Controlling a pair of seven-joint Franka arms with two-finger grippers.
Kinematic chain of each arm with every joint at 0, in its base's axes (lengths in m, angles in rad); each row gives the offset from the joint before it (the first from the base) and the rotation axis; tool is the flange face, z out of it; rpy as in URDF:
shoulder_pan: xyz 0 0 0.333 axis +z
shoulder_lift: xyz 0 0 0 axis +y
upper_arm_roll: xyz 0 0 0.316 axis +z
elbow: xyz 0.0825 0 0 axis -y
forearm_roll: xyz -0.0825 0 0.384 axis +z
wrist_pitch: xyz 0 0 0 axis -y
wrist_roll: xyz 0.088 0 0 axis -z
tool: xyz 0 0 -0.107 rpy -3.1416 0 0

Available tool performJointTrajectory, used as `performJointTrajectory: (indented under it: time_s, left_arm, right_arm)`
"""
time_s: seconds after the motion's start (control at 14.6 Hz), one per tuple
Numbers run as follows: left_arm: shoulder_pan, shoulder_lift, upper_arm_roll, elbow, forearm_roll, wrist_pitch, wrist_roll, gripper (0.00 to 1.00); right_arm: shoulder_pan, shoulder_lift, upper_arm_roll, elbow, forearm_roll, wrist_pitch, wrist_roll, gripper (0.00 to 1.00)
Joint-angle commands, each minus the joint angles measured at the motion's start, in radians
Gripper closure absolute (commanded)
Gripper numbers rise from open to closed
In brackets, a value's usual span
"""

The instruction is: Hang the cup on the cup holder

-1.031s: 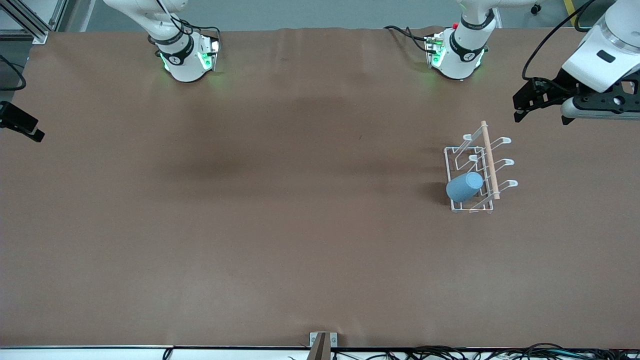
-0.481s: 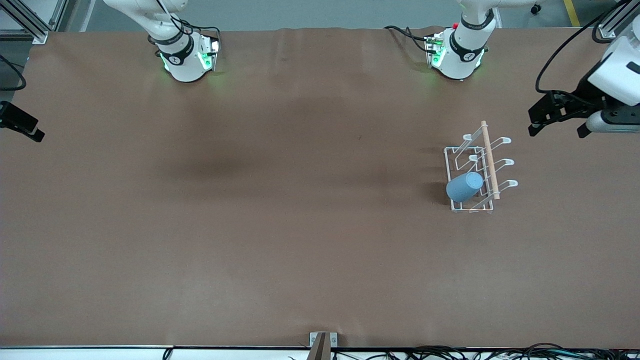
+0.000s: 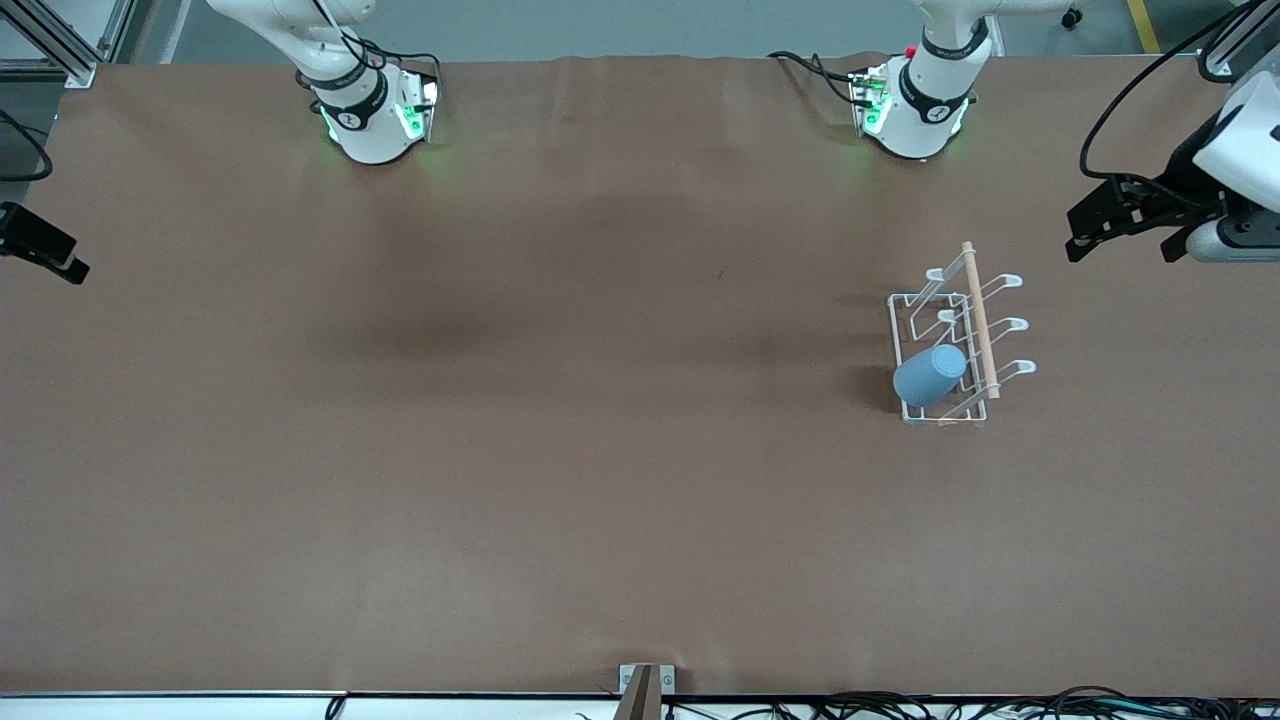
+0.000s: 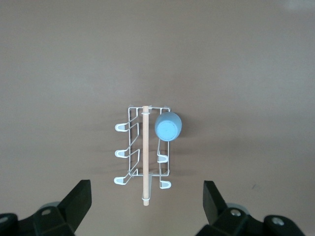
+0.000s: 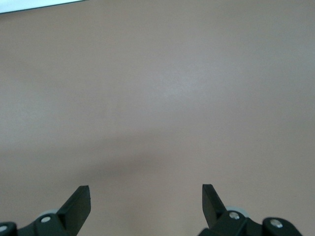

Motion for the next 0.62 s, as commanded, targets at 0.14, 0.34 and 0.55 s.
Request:
performJointTrajectory:
  time_s: [0.14, 0.34, 0.55]
  left_arm:
    - [-0.008, -0.024, 0.011, -0.023, -0.018, -0.002, -0.003, 0.00]
    - [-0.010, -0.018, 0.010, -0.020, -0.017, 0.003, 0.006, 0.00]
    - [-0.011, -0.018, 0.010, -0.018, -0.018, 0.005, 0.006, 0.00]
  right_arm:
    - [-0.007, -0.007, 0.006, -0.009, -0.005, 0.001, 0.002, 0.00]
    - [-0.010, -0.007, 0.006, -0.009, -0.007, -0.001, 0.002, 0.00]
    - [-0.010, -0.007, 0.004, -0.009, -0.005, -0.001, 0.000, 0.00]
